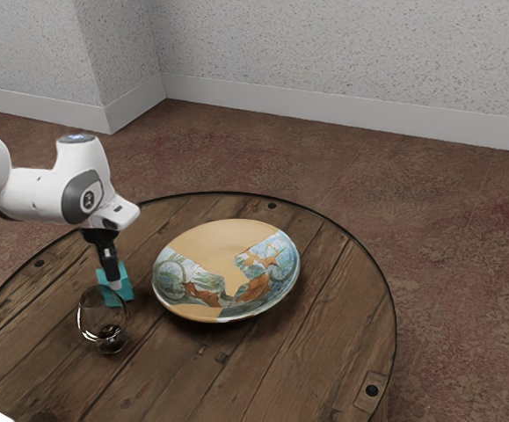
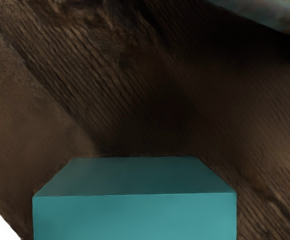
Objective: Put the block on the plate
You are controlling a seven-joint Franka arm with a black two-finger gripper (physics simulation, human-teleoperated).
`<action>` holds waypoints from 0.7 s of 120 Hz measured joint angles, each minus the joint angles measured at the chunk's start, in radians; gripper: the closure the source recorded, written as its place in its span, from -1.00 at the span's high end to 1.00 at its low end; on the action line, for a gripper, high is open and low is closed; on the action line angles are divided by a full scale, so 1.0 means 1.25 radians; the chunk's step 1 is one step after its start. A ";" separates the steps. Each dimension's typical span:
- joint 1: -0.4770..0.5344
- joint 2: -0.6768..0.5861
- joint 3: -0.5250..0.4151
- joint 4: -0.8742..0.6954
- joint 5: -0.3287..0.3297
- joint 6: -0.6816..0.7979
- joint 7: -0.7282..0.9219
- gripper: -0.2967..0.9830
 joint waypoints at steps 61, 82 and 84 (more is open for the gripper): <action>0.000 -0.068 -0.001 -0.018 -0.012 0.051 0.101 0.10; -0.053 -0.166 -0.007 -0.023 -0.012 -0.002 0.119 0.10; -0.064 -0.169 -0.008 -0.022 -0.012 -0.005 0.120 0.10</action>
